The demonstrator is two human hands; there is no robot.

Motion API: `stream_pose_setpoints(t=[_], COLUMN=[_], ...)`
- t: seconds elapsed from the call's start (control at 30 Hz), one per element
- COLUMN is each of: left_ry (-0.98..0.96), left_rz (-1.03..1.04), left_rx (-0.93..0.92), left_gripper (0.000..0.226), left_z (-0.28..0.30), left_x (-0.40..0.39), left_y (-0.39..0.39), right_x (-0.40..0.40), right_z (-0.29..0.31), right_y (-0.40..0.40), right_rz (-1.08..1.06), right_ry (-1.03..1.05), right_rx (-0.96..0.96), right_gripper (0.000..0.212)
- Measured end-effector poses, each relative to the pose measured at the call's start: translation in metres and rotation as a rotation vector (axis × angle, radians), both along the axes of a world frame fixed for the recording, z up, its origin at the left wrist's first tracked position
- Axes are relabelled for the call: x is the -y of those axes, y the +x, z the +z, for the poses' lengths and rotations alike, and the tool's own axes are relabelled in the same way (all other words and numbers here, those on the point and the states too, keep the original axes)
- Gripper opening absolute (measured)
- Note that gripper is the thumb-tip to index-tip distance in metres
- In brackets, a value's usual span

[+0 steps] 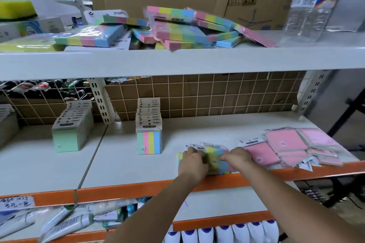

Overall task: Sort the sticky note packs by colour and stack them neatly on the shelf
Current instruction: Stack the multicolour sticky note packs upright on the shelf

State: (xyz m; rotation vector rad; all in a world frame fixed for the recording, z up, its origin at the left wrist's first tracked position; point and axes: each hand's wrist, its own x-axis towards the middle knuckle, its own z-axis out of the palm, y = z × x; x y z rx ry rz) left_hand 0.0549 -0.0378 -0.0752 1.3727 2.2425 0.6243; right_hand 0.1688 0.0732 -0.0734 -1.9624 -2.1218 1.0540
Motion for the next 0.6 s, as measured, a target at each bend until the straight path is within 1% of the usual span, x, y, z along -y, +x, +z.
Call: stream_pose_setpoints(t=[0.07, 0.17, 0.27, 0.3, 0.4, 0.5, 0.6], left_ry=[-0.004, 0.042, 0.098, 0.128, 0.204, 0.267, 0.276], left_rz=[0.023, 0.079, 0.147, 0.172, 0.281, 0.365, 0.438], left_rx=[0.010, 0.057, 0.145, 0.185, 0.343, 0.404, 0.422], left_gripper=[0.042, 0.031, 0.035, 0.035, 0.033, 0.032, 0.040], left_z=[0.001, 0.003, 0.005, 0.007, 0.013, 0.015, 0.011], left_x=[0.001, 0.001, -0.002, -0.002, 0.000, 0.008, 0.019], left_y=[0.001, 0.000, -0.004, -0.006, -0.017, -0.032, -0.049], right_x=[0.001, 0.005, 0.010, 0.010, 0.011, 0.016, 0.028], right_z=[0.000, 0.003, 0.011, 0.013, 0.023, 0.026, 0.022], right_y=[-0.003, -0.009, -0.020, -0.025, -0.039, -0.055, -0.076], right_rz=[-0.015, -0.006, 0.016, 0.009, -0.022, -0.002, 0.031], right_ry=[0.008, 0.073, 0.157, 0.169, 0.156, 0.133, 0.105], right_rx=[-0.045, -0.148, -0.224, -0.273, -0.416, -0.477, -0.481], right_gripper=[0.046, 0.034, 0.016, 0.016, 0.041, 0.042, 0.043])
